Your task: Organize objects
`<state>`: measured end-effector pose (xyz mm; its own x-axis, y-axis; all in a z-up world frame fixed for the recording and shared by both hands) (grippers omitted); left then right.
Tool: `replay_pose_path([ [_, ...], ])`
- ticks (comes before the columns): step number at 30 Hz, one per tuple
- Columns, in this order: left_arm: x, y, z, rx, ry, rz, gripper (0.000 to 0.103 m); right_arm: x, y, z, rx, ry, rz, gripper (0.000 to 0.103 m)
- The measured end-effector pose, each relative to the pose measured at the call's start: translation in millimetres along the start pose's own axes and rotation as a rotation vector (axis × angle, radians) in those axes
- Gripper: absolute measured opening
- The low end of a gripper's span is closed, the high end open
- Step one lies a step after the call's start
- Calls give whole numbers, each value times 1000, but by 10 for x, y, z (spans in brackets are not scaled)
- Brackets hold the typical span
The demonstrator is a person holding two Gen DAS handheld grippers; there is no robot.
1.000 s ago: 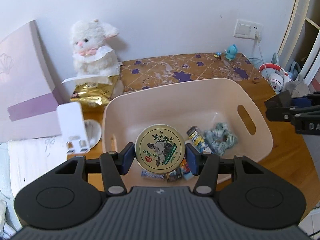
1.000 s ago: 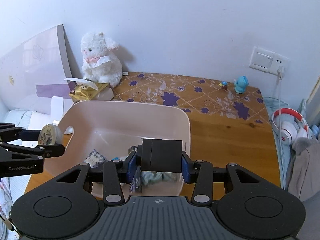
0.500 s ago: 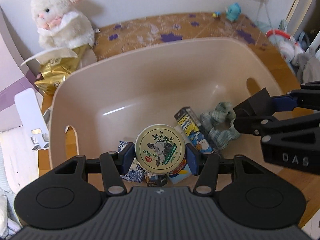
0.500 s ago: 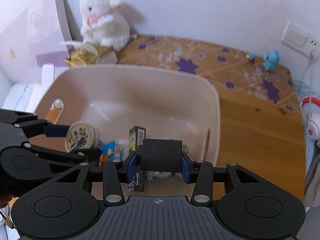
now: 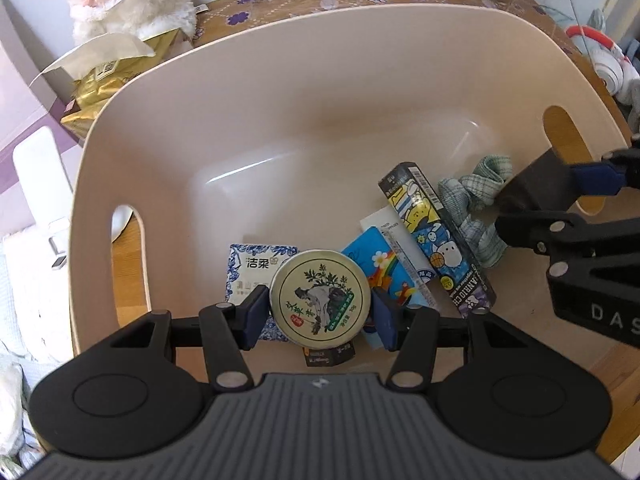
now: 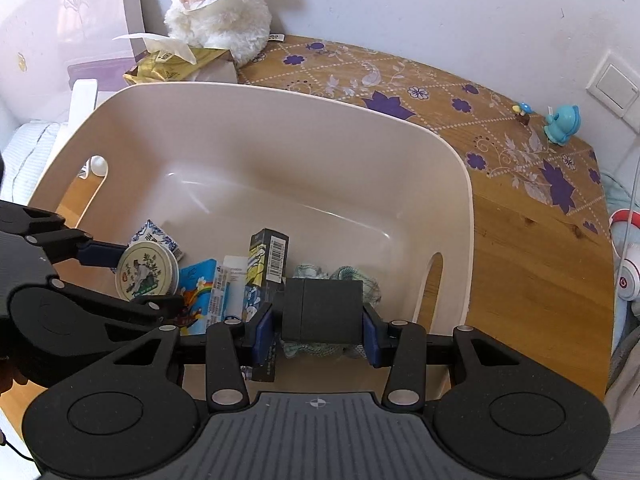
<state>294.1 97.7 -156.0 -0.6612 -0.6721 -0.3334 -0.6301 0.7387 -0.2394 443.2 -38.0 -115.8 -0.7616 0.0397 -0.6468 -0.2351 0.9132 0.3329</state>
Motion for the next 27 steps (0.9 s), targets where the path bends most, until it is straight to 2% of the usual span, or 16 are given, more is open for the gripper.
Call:
replay_pose_path([
  [2,-4,22,-51,4,-9,-13,59,9,7,-19,-7,0,12,58],
  [3,-9,23,-80,3,-12,-14,65,14,9,-31,-6,-2,17,60],
  [5,-12,43,-145,-10,-32,-12,69,14,18,-59,4,-12,23,66],
  [8,-8,84,-248,-18,-51,-17,71,21,21,-158,13,-35,39,78],
  [11,-1,127,-357,-24,-73,-29,73,27,18,-298,17,-63,63,82],
  [14,22,165,-491,-22,-101,-27,74,48,18,-454,26,-90,91,91],
  [20,115,237,-802,-4,-151,-24,76,148,61,-800,45,-149,152,97],
  [27,303,306,-1166,32,-199,-11,76,330,245,-1174,89,-210,215,101],
])
Point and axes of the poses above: each gripper's, at about its wrist camera, not at the fingertips, and z roughly the way its jaws point, y to its left, x to its underside, the point moved 5 cm from there along z, roughly the way its jaws point, and after that the axes turned 8 degrees about -z, right-handed, at the moved point
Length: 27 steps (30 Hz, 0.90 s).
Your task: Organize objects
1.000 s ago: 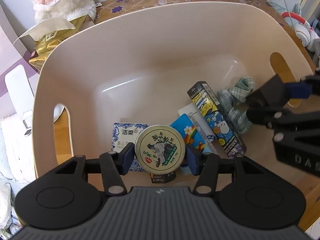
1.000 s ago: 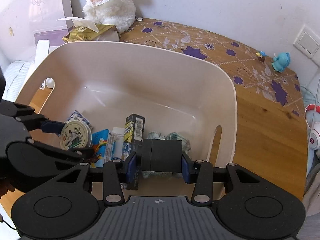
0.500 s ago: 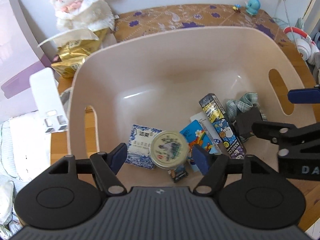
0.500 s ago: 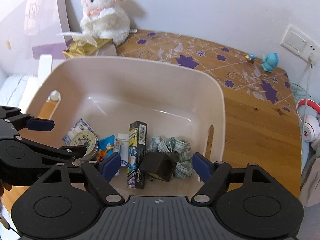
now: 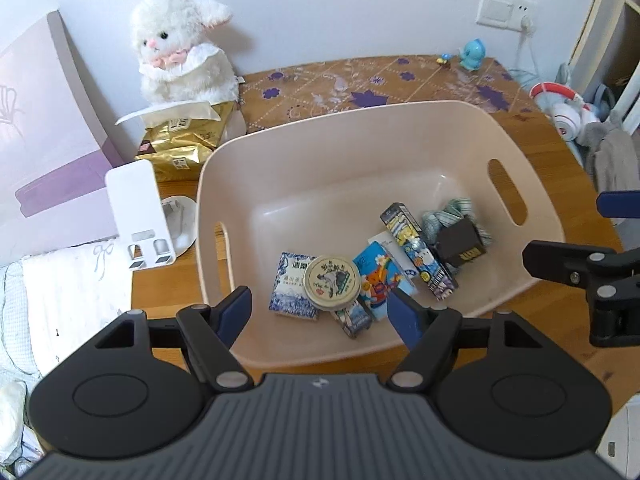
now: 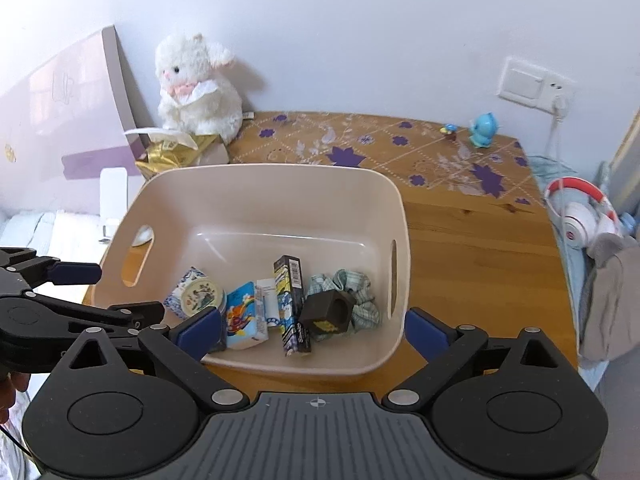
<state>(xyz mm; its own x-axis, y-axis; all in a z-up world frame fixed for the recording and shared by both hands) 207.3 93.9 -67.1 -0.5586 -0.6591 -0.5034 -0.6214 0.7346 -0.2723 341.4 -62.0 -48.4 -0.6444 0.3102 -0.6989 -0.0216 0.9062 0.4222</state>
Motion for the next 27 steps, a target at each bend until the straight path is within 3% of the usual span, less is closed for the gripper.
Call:
replay_pose_path([
  [5,121,42,-286,32,-14,3,76,137,103,-271,13,-30,33,102],
  [16,341,113,-803,4,-69,-48,76,411,235,-748,7,-46,17,103],
  [27,690,-67,-1232,-31,-95,-77,76,682,167,-1185,11,-54,-24,103],
])
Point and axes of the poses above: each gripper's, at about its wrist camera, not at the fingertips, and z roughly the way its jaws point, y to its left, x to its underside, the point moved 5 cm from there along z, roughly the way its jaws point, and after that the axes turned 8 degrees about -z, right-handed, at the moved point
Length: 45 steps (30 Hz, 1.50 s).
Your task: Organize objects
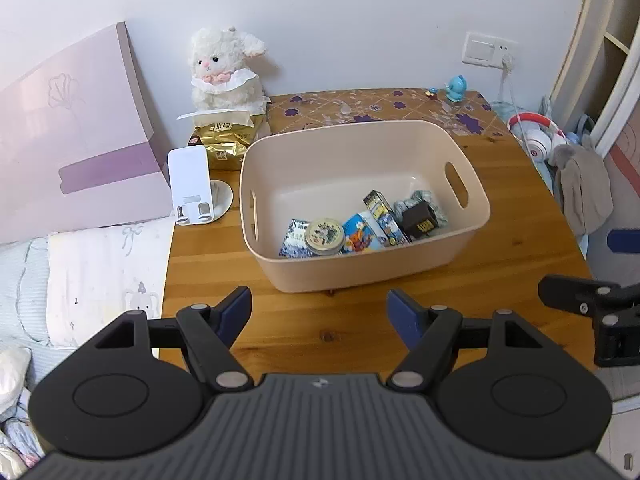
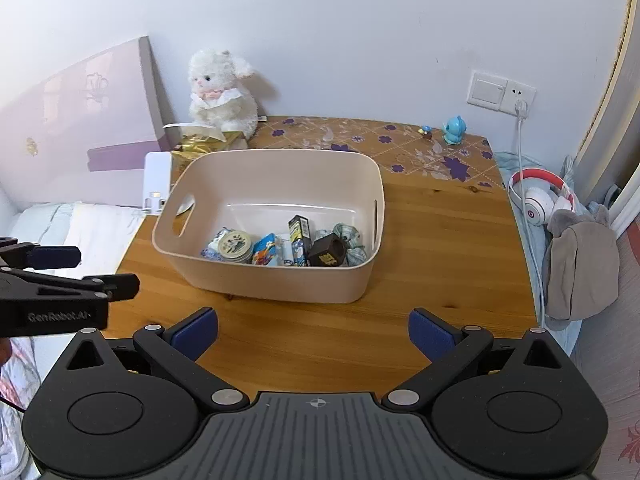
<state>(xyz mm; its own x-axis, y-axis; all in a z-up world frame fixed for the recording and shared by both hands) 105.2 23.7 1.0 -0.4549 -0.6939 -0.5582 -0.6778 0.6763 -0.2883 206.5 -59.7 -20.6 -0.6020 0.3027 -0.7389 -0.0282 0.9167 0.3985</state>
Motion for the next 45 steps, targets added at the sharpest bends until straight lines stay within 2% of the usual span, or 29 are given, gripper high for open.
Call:
replay_pose_path([
  [12,322,-134,-501,-11,-28,-13,76,322,32,-428,-34,8,20,103],
  [15,376,-149,-616,-19,-38,-12,82,382,46,-534,-42,-1,28,103],
  [22,497,-162,-845,-17,-46,-31,83,526,84,-675,-54,3,17,103],
  [26,564,-191,-955,-15,-59,-19,87,574,77,-748,-50,2,26,103],
  [34,661,-185,-1029,-12,-50,-25,88,595,31,-821,-42,0,31,103],
  [45,636,-149,-1025,-7,-49,-34,88,571,75,-812,-37,6,25,103],
])
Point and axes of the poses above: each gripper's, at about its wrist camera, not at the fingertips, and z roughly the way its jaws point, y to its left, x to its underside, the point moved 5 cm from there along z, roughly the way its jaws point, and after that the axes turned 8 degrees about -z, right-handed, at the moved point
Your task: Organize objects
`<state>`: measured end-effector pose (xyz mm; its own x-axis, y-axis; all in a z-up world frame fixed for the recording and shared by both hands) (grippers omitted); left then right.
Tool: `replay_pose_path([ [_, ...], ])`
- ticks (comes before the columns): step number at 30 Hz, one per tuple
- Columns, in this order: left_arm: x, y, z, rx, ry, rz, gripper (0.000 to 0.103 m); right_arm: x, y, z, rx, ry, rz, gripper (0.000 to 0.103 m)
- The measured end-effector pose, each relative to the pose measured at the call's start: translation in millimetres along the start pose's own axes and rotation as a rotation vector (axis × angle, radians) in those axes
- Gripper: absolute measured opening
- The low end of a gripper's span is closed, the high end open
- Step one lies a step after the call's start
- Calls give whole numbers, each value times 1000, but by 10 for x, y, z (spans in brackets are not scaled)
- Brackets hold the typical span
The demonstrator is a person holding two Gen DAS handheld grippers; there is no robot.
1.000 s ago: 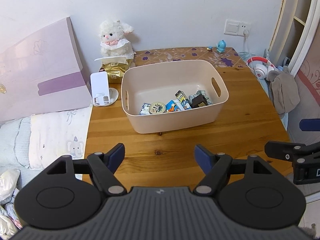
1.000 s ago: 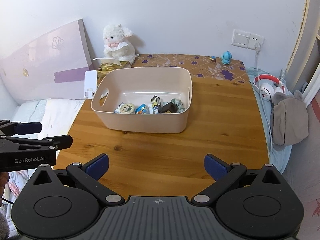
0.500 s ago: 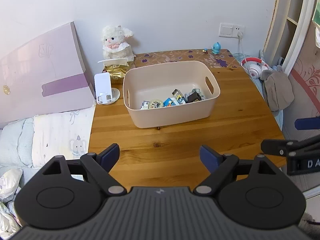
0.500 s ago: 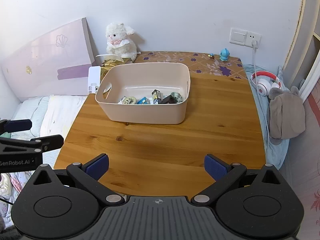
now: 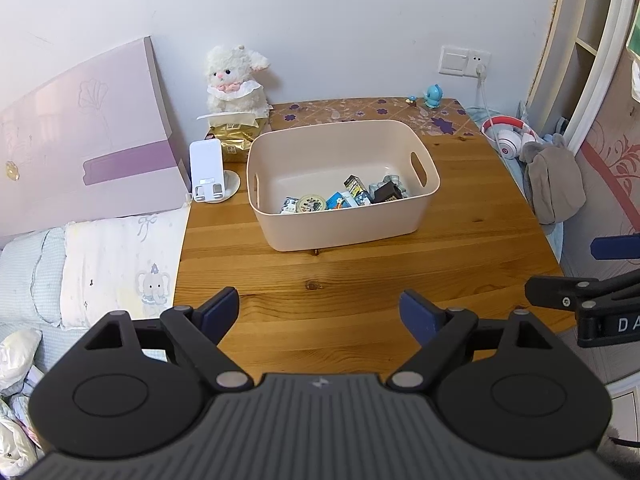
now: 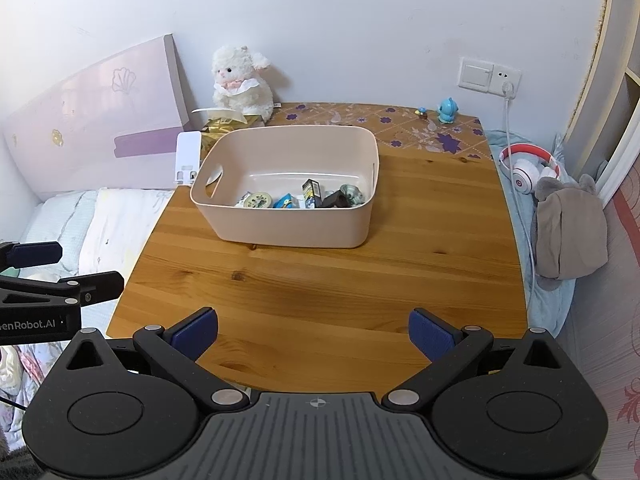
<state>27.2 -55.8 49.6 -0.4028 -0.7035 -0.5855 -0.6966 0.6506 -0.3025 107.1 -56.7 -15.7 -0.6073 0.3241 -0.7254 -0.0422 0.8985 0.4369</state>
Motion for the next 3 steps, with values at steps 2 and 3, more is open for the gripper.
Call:
replay_pose_path([
  [2,-12,13,8,3,-1,-2,88,-8,-1,-1,4,0,4,103],
  [3,-22,13,13,6,-2,-2,88,-13,-2,2,6,0,6,103],
])
Point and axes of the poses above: each gripper's, at about its wrist camera, not at the fingertips, and z roughly the way its jaws point, y to its left, x to its underside, the point moved 5 cm from there along z, roughly the way its jaws point, and after that the axes turned 8 degrees about -z, right-handed, at the moved point
